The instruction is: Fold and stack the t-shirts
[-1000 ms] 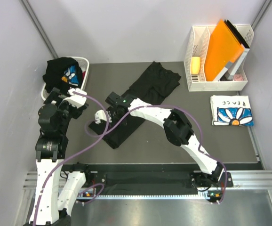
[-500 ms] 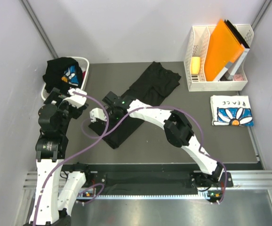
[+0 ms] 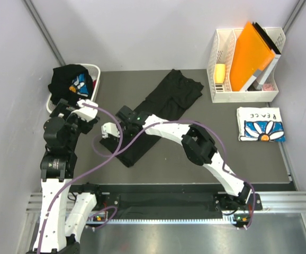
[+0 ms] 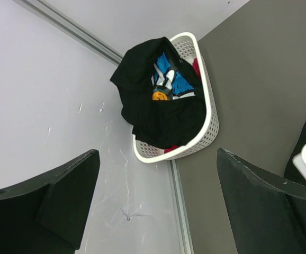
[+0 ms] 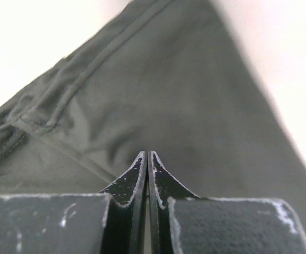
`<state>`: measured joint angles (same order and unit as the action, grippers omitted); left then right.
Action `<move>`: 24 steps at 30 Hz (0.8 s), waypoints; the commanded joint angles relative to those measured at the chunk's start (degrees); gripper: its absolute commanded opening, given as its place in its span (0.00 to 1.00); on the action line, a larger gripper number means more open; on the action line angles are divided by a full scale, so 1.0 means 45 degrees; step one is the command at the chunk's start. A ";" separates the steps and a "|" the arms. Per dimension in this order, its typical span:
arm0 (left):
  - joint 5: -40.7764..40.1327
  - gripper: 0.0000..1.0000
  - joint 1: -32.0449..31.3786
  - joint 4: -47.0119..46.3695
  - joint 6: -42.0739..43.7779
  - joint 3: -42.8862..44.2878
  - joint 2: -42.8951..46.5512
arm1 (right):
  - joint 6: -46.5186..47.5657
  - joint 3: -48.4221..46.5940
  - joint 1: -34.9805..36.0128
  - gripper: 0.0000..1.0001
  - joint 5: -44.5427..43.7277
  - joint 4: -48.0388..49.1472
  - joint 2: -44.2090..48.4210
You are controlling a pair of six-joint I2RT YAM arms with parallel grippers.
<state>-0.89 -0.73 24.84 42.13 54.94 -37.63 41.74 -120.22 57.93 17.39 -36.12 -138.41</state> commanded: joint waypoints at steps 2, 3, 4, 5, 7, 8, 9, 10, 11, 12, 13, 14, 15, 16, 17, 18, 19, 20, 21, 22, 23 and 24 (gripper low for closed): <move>0.0119 0.95 0.0085 -0.0735 0.0149 -0.0099 0.0041 | -0.0329 0.0972 0.0271 0.00 0.0589 0.0272 -0.0102; 0.0138 0.95 0.0085 -0.0793 0.0188 -0.0118 -0.0017 | -0.0407 0.1129 0.0271 0.00 0.0609 0.0272 -0.0005; 0.0138 0.96 0.0085 -0.0832 0.0266 -0.0138 -0.0037 | -0.0446 0.1324 0.0271 0.00 0.0706 0.0214 0.0054; 0.0138 0.96 0.0085 -0.0891 0.0325 -0.0177 -0.0056 | -0.0466 0.1384 0.0271 0.00 0.0784 0.0098 0.0093; 0.0138 0.96 0.0085 -0.1086 0.0597 -0.0216 -0.0154 | -0.0563 0.1675 0.0232 0.00 0.1133 -0.0273 0.0269; 0.0119 0.96 0.0085 -0.1241 0.0696 -0.0255 -0.0231 | -0.0583 0.1832 0.0193 0.00 0.1310 -0.0448 0.0366; 0.0119 0.96 0.0085 -0.1378 0.0832 -0.0275 -0.0368 | -0.0622 0.2027 0.0212 0.00 0.1505 -0.0818 0.0657; 0.0119 0.96 0.0085 -0.1669 0.0969 -0.0275 -0.0446 | -0.0603 0.2416 0.0193 0.00 0.1913 -0.1015 0.0834; 0.0119 0.97 0.0085 -0.1827 0.1009 -0.0236 -0.0544 | -0.0448 0.2613 0.0212 0.00 0.2130 -0.1287 0.0990; 0.0138 0.97 0.0065 -0.1945 0.1028 -0.0197 -0.0757 | -0.0369 0.2963 0.0193 0.00 0.2480 -0.1889 0.1263; 0.0119 0.97 0.0084 -0.2081 0.1067 -0.0158 -0.0856 | -0.0291 0.3198 0.0193 0.00 0.2600 -0.2147 0.1459; 0.0331 0.97 0.0085 -0.2121 0.1048 -0.0022 -0.1051 | -0.0058 0.3452 0.0193 0.00 0.2678 -0.2343 0.1635; 0.0585 0.97 0.0085 -0.2199 0.1029 0.0018 -0.1130 | 0.0002 0.4093 0.0193 0.00 0.2698 -0.2596 0.2004; 0.0645 0.97 0.0085 -0.2258 0.0990 0.0057 -0.1208 | 0.0022 0.4428 0.0193 0.00 0.2699 -0.2618 0.2220; 0.0781 0.97 0.0085 -0.2490 0.0990 0.0057 -0.1363 | 0.0138 0.4779 0.0193 0.00 0.2699 -0.2618 0.2435; 0.0841 0.97 0.0085 -0.2628 0.0970 0.0038 -0.1423 | 0.0139 0.5402 0.0193 0.00 0.2641 -0.2560 0.2805; 0.0861 0.97 0.0085 -0.2745 0.0951 0.0018 -0.1501 | 0.0120 0.5659 0.0193 0.00 0.2640 -0.2521 0.2963; 0.0919 0.97 0.0085 -0.2921 0.0950 0.0018 -0.1656 | 0.0081 0.5874 0.0212 0.00 0.2621 -0.2501 0.3081; 0.1016 0.97 0.0085 -0.2980 0.0970 0.0018 -0.1755 | 0.0042 0.6205 0.0232 0.00 0.2485 -0.2462 0.3236; 0.1075 0.96 0.0085 -0.3078 0.0931 0.0038 -0.1833 | 0.0003 0.6344 0.0251 0.00 0.2445 -0.2443 0.3315; 0.1114 0.97 0.0065 -0.3291 0.0892 0.0038 -0.1969 | -0.0055 0.6481 0.0271 0.00 0.2425 -0.2423 0.3432; 0.1289 0.96 0.0084 -0.3332 0.0892 0.0038 -0.2029 | -0.0114 0.6733 0.0309 0.00 0.2367 -0.2346 0.3491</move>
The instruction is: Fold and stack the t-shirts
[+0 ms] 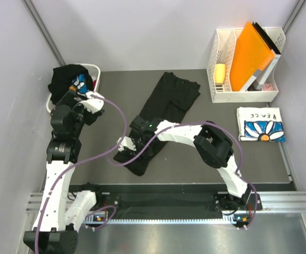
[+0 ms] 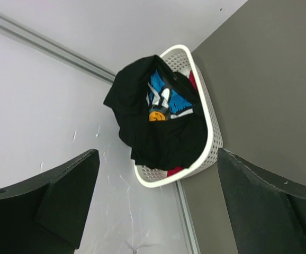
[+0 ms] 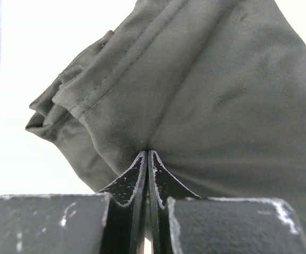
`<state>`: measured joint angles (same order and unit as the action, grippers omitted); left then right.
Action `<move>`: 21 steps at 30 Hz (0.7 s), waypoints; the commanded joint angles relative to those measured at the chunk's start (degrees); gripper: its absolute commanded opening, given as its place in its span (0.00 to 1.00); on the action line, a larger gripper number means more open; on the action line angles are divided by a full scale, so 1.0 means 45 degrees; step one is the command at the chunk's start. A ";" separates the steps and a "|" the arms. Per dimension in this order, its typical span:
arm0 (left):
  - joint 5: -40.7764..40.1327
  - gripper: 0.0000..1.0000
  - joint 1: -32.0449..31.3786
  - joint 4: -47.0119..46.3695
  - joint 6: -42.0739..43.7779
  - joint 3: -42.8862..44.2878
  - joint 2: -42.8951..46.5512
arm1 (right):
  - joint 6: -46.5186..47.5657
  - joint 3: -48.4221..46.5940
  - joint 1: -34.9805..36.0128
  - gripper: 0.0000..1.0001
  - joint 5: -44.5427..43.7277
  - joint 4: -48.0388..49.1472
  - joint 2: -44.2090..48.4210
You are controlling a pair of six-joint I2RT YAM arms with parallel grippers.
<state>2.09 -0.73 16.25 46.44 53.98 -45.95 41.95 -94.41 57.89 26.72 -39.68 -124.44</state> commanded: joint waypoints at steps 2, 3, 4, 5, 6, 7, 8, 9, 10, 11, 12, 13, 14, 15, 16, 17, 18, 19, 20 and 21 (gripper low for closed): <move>0.0766 0.96 0.0085 -0.1521 -0.0259 0.0349 -0.0353 | -0.0338 0.1252 0.0339 0.00 0.0312 -0.1398 0.0679; 0.0960 0.96 0.0085 -0.1541 -0.0338 0.0407 -0.0412 | -0.0377 0.1582 0.0339 0.00 0.0254 -0.1339 0.0817; 0.1039 0.96 0.0085 -0.1541 -0.0474 0.0485 -0.0452 | -0.0378 0.1779 0.0358 0.00 0.0234 -0.1280 0.0953; 0.1117 0.96 0.0085 -0.1541 -0.0533 0.0505 -0.0510 | -0.0301 0.1974 0.0378 0.00 0.0215 -0.1260 0.1206; 0.1176 0.96 0.0085 -0.1560 -0.0572 0.0544 -0.0530 | -0.0242 0.2382 0.0456 0.00 0.0041 -0.1260 0.1344; 0.1293 0.96 0.0085 -0.1580 -0.0592 0.0583 -0.0530 | -0.0183 0.2599 0.0476 0.00 -0.0039 -0.1221 0.1500; 0.1294 0.96 0.0085 -0.1619 -0.0612 0.0584 -0.0549 | -0.0028 0.2814 0.0476 0.00 -0.0059 -0.1318 0.1772; 0.1313 0.96 0.0085 -0.1619 -0.0651 0.0584 -0.0569 | 0.0070 0.3261 0.0476 0.00 -0.0136 -0.1338 0.1930; 0.1313 0.96 0.0085 -0.1638 -0.0670 0.0622 -0.0589 | 0.0207 0.3478 0.0476 0.00 -0.0176 -0.1358 0.2028; 0.1352 0.96 0.0085 -0.1619 -0.0690 0.0642 -0.0569 | 0.0343 0.3712 0.0476 0.00 -0.0215 -0.1532 0.2222; 0.1372 0.96 0.0085 -0.1600 -0.0748 0.0681 -0.0589 | 0.0461 0.4063 0.0476 0.00 -0.0254 -0.1630 0.2302; 0.1391 0.96 0.0085 -0.1522 -0.0768 0.0720 -0.0569 | 0.0636 0.4259 0.0476 0.00 -0.0312 -0.1708 0.2380; 0.1430 0.96 0.0065 -0.1444 -0.0787 0.0740 -0.0531 | 0.0734 0.4416 0.0476 0.00 -0.0332 -0.1825 0.2593; 0.1431 0.96 0.0084 -0.1424 -0.0826 0.0740 -0.0491 | 0.0851 0.4746 0.0476 0.00 -0.0410 -0.1865 0.2711; 0.1450 0.96 0.0085 -0.1346 -0.0846 0.0740 -0.0472 | 0.0891 0.4924 0.0476 0.00 -0.0449 -0.1808 0.2828; 0.1508 0.96 0.0085 -0.1326 -0.0846 0.0720 -0.0414 | 0.0911 0.5158 0.0495 0.00 -0.0508 -0.1633 0.3023; 0.1509 0.96 0.0085 -0.1287 -0.0846 0.0720 -0.0394 | 0.0931 0.5199 0.0476 0.00 -0.0605 -0.1534 0.3083; 0.1509 0.96 0.0065 -0.1229 -0.0846 0.0720 -0.0374 | 0.0873 0.5141 0.0476 0.00 -0.0644 -0.1437 0.3026; 0.1470 0.96 0.0084 -0.1190 -0.0827 0.0740 -0.0355 | 0.0833 0.4870 0.0476 0.00 -0.0703 -0.1262 0.2851; 0.1508 0.96 0.0085 -0.1170 -0.0827 0.0759 -0.0354 | 0.0756 0.4635 0.0476 0.00 -0.0800 -0.1144 0.2675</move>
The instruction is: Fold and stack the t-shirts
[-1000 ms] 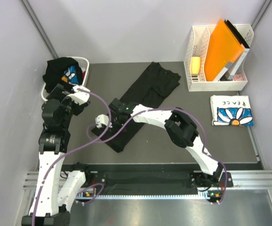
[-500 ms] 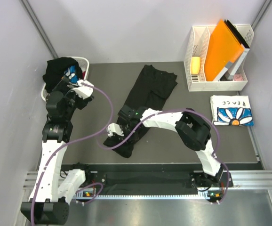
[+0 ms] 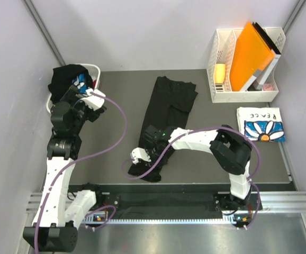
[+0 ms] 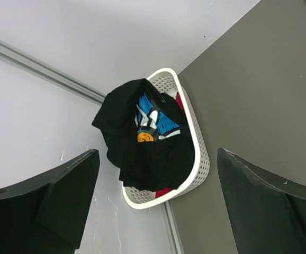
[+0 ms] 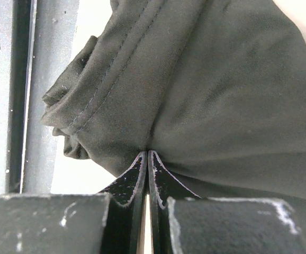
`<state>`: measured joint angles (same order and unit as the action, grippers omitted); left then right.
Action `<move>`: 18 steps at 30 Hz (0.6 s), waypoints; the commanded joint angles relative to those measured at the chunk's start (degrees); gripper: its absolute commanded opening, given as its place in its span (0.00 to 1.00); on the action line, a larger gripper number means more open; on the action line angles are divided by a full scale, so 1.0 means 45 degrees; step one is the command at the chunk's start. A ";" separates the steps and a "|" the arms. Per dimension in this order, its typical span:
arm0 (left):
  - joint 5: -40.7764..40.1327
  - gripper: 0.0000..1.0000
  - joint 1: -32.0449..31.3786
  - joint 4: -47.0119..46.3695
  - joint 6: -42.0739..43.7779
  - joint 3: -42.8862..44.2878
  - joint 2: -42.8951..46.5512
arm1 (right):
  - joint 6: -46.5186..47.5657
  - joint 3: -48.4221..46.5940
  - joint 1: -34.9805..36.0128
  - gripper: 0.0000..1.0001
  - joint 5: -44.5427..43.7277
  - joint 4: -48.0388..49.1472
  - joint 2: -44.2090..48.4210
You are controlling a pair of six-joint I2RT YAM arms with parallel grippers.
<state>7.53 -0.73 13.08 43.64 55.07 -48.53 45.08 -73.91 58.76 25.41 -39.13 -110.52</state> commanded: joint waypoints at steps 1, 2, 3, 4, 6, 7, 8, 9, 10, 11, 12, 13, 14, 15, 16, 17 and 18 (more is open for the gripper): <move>0.0319 0.96 0.0085 -0.0427 -0.0205 0.0497 0.0238 | -0.0036 -0.0213 0.0282 0.00 -0.0568 -0.1187 -0.0614; 0.0377 0.96 0.0085 -0.0349 -0.0224 0.0536 0.0258 | -0.0153 -0.0854 0.0262 0.00 -0.0646 -0.0915 -0.1003; 0.0378 0.96 0.0085 -0.0348 -0.0244 0.0536 0.0297 | -0.0193 -0.1248 0.0301 0.00 -0.0646 -0.0835 -0.1258; 0.0436 0.96 0.0065 -0.0290 -0.0283 0.0555 0.0278 | -0.0310 -0.1658 0.0301 0.00 -0.0685 -0.0757 -0.1473; 0.0494 0.96 0.0085 -0.0192 -0.0360 0.0594 0.0277 | -0.0350 -0.3005 0.0320 0.00 -0.0705 -0.0698 -0.2312; 0.0514 0.96 0.0085 -0.0153 -0.0361 0.0614 0.0258 | -0.0330 -0.3435 0.0340 0.00 -0.0705 -0.0756 -0.2895; 0.0534 0.96 0.0085 -0.0114 -0.0361 0.0633 0.0258 | -0.0330 -0.4251 0.0417 0.00 -0.0802 -0.0756 -0.3152; 0.0514 0.96 0.0085 -0.0037 -0.0439 0.0653 0.0258 | -0.0292 -0.4627 0.0476 0.00 -0.0822 -0.0737 -0.3406; 0.0553 0.96 0.0085 -0.0036 -0.0439 0.0653 0.0277 | -0.0253 -0.5017 0.0496 0.00 -0.0841 -0.0718 -0.3892; 0.0553 0.96 0.0065 -0.0017 -0.0401 0.0653 0.0258 | -0.0271 -0.5698 0.0574 0.00 -0.0822 -0.0717 -0.4148; 0.0553 0.96 0.0065 0.0042 -0.0362 0.0634 0.0258 | -0.0194 -0.6091 0.0633 0.00 -0.0841 -0.0737 -0.4383; 0.0534 0.96 0.0084 0.0023 -0.0381 0.0634 0.0258 | -0.0155 -0.6869 0.0652 0.00 -0.0842 -0.0950 -0.4888; 0.0514 0.96 0.0085 0.0003 -0.0381 0.0634 0.0258 | -0.0154 -0.7205 0.0672 0.00 -0.0842 -0.1010 -0.5106; 0.0514 0.96 0.0085 0.0003 -0.0342 0.0614 0.0258 | -0.0154 -0.7479 0.0691 0.00 -0.0861 -0.1030 -0.5282; 0.0476 0.96 0.0085 0.0023 -0.0342 0.0595 0.0258 | -0.0174 -0.7927 0.0692 0.00 -0.0900 -0.1030 -0.5593; 0.0475 0.96 0.0065 0.0003 -0.0322 0.0556 0.0277 | -0.0193 -0.8125 0.0730 0.00 -0.0978 -0.1088 -0.5751; 0.0456 0.96 0.0084 -0.0035 -0.0284 0.0517 0.0297 | -0.0213 -0.8320 0.0731 0.00 -0.0978 -0.1185 -0.5869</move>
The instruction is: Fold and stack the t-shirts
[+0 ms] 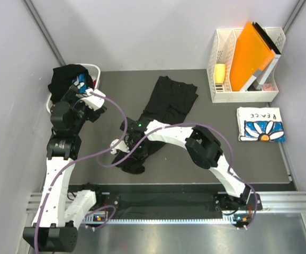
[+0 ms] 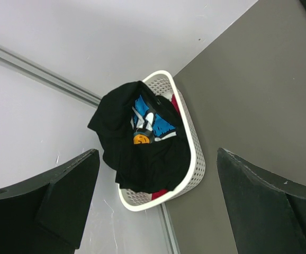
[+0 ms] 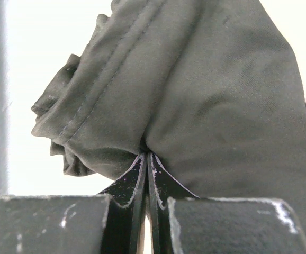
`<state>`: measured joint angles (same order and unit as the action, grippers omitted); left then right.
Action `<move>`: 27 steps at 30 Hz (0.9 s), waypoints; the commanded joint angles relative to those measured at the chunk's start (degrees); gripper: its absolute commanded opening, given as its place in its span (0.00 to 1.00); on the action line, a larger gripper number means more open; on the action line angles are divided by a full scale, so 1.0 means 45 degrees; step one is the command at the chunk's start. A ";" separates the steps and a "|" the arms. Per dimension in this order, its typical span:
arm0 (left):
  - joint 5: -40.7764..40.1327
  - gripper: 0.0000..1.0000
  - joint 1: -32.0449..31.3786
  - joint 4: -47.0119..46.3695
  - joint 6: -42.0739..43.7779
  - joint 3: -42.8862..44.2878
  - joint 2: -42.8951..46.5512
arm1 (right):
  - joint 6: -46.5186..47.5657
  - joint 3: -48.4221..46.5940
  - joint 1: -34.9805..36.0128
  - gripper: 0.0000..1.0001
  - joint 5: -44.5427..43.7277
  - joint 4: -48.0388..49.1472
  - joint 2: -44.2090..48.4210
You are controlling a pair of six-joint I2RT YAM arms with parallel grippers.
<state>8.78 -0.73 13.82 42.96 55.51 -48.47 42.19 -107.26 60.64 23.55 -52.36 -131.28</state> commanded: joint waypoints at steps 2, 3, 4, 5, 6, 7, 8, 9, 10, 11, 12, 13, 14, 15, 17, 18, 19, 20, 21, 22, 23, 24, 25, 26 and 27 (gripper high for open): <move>0.0159 0.96 0.0084 -0.0201 -0.0152 0.0361 0.0282 | 0.0351 -0.1086 0.0333 0.00 -0.0488 0.1557 -0.1334; 0.0159 0.96 0.0085 -0.0220 -0.0171 0.0341 0.0302 | 0.0311 -0.0950 0.0352 0.00 -0.0487 0.1634 -0.1063; 0.0159 0.96 0.0085 -0.0221 -0.0152 0.0341 0.0302 | 0.0292 -0.0543 0.0371 0.12 -0.0526 0.1713 -0.0886; 0.0179 0.96 0.0085 -0.0221 -0.0171 0.0322 0.0321 | 0.0291 -0.0171 0.0352 0.26 -0.0546 0.1849 -0.0594; 0.0159 0.96 0.0085 -0.0221 -0.0191 0.0322 0.0360 | 0.0272 0.0258 0.0352 0.39 -0.0604 0.2430 0.0163; 0.0179 0.96 0.0085 -0.0221 -0.0191 0.0302 0.0399 | 0.0214 0.1209 0.0352 0.56 -0.0701 0.2803 0.0615; 0.0198 0.96 0.0085 -0.0221 -0.0210 0.0263 0.0419 | 0.0175 0.1625 0.0352 0.63 -0.0741 0.3116 0.1045; 0.0218 0.96 0.0085 -0.0221 -0.0191 0.0244 0.0419 | 0.0077 0.2267 0.0371 0.70 -0.0838 0.3738 0.1881; 0.0257 0.96 0.0085 -0.0201 -0.0191 0.0205 0.0438 | 0.0038 0.2467 0.0372 0.80 -0.0916 0.3919 0.2256; 0.0315 0.96 0.0085 -0.0182 -0.0191 0.0204 0.0439 | -0.0098 0.2566 0.0372 0.81 -0.0956 0.4017 0.2589; 0.0393 0.96 0.0085 -0.0143 -0.0191 0.0204 0.0439 | -0.0196 0.2663 0.0372 0.81 -0.0995 0.4115 0.3133; 0.0432 0.96 0.0085 -0.0123 -0.0191 0.0224 0.0458 | -0.0274 0.2684 0.0372 0.81 -0.1073 0.4096 0.3371; 0.0529 0.96 0.0085 -0.0104 -0.0230 0.0224 0.0458 | -0.0449 0.2723 0.0372 0.81 -0.1151 0.4077 0.3586; 0.0588 0.96 0.0085 -0.0084 -0.0211 0.0243 0.0477 | -0.0528 0.2781 0.0372 0.81 -0.1306 0.4057 0.4033; 0.0666 0.96 0.0085 -0.0026 -0.0192 0.0302 0.0497 | -0.0665 0.3326 0.0391 0.81 -0.1775 0.4115 0.4484; 0.0706 0.96 0.0065 0.0033 -0.0191 0.0321 0.0497 | -0.0646 0.3618 0.0411 0.80 -0.1989 0.4193 0.4854; 0.0745 0.96 0.0065 0.0091 -0.0056 0.0360 0.0497 | -0.0569 0.4395 0.0411 0.79 -0.2397 0.4194 0.5032; 0.0803 0.96 0.0084 0.0285 0.0062 0.0380 0.0536 | -0.0336 0.4847 0.0411 0.78 -0.2691 0.4387 0.5208; 0.0958 0.96 0.0085 0.0423 0.0159 0.0400 0.0594 | -0.0198 0.5819 0.0411 0.77 -0.3004 0.4524 0.5596; 0.1076 0.96 0.0085 0.0598 0.0431 0.0438 0.0614 | -0.0023 0.6331 0.0372 0.77 -0.3529 0.4642 0.5832; 0.1232 0.96 0.0085 0.0832 0.0627 0.0458 0.0672 | 0.0172 0.6858 0.0314 0.76 -0.3902 0.5184 0.6047; 0.1659 0.96 0.0085 0.1472 0.0881 0.0458 0.0731 | 0.0193 0.7753 0.0255 0.75 -0.4234 0.5403 0.6475; 0.1837 0.96 0.0085 0.1807 0.1424 0.0400 0.0809 | 0.0213 0.8110 0.0061 0.72 -0.4508 0.5540 0.6633; 0.2071 0.96 0.0085 0.2197 0.1681 0.0361 0.0945 | 0.0117 0.8462 -0.0038 0.72 -0.4762 0.5947 0.6770; 0.2170 0.96 0.0085 0.2472 0.1935 0.0322 0.1004 | 0.0116 0.9045 -0.0116 0.72 -0.4977 0.6068 0.6946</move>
<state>13.45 -0.73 18.85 46.11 55.51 -46.06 41.85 -73.73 61.71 8.38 -30.24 -103.33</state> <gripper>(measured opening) 0.961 0.728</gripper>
